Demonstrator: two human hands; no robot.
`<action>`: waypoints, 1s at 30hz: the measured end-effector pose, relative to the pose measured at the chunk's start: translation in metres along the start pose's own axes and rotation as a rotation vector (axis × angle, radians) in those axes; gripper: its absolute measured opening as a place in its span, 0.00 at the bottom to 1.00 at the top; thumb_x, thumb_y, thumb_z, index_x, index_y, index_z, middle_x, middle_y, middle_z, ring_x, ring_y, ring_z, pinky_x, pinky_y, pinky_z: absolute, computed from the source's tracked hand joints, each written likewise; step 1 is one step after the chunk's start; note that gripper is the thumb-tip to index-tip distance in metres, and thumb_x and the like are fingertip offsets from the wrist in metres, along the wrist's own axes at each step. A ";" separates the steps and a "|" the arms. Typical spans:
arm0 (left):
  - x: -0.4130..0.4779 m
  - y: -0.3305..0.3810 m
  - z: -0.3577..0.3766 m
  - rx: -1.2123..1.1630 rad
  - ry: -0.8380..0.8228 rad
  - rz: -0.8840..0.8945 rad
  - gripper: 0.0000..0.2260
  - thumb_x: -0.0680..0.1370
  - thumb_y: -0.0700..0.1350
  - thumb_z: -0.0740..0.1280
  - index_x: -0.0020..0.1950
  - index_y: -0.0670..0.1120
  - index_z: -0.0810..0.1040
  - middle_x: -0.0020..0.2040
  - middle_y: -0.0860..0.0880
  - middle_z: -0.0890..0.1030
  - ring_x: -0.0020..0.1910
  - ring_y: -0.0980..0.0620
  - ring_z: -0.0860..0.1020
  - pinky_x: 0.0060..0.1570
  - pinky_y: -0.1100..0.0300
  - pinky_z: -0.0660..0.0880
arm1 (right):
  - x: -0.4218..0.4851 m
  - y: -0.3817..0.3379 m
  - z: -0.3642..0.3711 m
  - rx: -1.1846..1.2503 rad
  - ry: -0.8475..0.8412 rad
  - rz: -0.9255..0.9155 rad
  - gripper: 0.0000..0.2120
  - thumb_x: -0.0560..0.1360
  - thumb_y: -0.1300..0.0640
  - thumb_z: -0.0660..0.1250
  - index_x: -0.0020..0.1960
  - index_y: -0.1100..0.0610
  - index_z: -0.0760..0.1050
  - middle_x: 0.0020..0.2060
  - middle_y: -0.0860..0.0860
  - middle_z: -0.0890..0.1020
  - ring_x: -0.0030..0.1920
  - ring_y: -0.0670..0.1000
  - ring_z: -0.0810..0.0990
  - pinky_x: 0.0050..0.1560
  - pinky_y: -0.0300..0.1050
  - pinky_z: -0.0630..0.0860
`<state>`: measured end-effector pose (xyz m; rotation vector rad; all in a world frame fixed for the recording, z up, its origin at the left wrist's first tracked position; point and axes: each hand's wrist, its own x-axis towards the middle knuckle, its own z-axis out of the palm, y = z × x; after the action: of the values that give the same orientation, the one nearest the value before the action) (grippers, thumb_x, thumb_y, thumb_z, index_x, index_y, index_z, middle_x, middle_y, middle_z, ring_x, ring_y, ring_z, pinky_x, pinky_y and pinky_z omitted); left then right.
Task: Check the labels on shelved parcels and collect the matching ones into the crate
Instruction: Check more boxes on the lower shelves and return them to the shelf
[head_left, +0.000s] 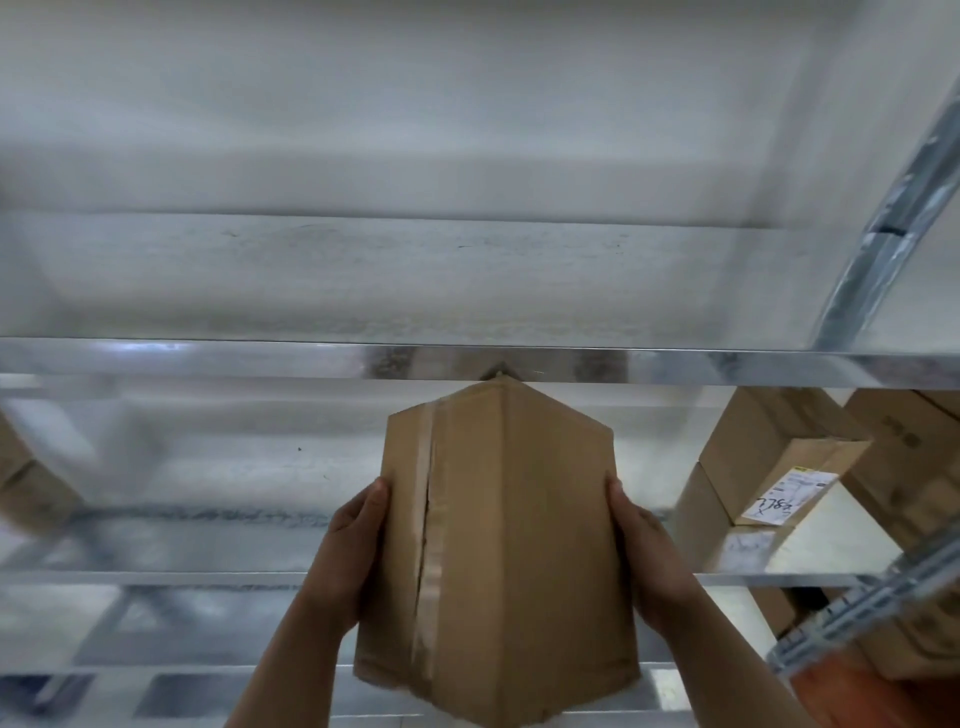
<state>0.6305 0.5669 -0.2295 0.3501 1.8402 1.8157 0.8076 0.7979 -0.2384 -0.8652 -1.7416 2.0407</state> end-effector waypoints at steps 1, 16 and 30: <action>0.006 -0.003 0.000 0.078 0.068 0.034 0.21 0.87 0.54 0.56 0.52 0.45 0.85 0.44 0.44 0.87 0.46 0.42 0.86 0.46 0.51 0.81 | -0.001 0.001 0.000 0.045 0.034 0.010 0.30 0.83 0.36 0.52 0.65 0.55 0.82 0.57 0.55 0.88 0.58 0.56 0.88 0.62 0.58 0.80; 0.006 -0.027 0.018 -0.281 -0.309 -0.195 0.35 0.78 0.67 0.49 0.59 0.47 0.87 0.59 0.36 0.84 0.55 0.36 0.85 0.53 0.43 0.83 | -0.014 -0.002 0.018 0.210 -0.122 0.147 0.32 0.82 0.33 0.43 0.66 0.49 0.77 0.55 0.51 0.89 0.55 0.55 0.89 0.46 0.47 0.86; -0.001 -0.011 0.017 -0.166 -0.373 -0.087 0.36 0.75 0.72 0.58 0.76 0.51 0.71 0.67 0.45 0.82 0.65 0.44 0.82 0.59 0.51 0.82 | -0.005 0.000 0.009 0.232 -0.105 0.117 0.37 0.74 0.30 0.49 0.64 0.54 0.81 0.58 0.59 0.87 0.54 0.58 0.88 0.49 0.52 0.85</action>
<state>0.6423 0.5795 -0.2398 0.4996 1.4199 1.6960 0.8059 0.7874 -0.2368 -0.8172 -1.4950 2.3466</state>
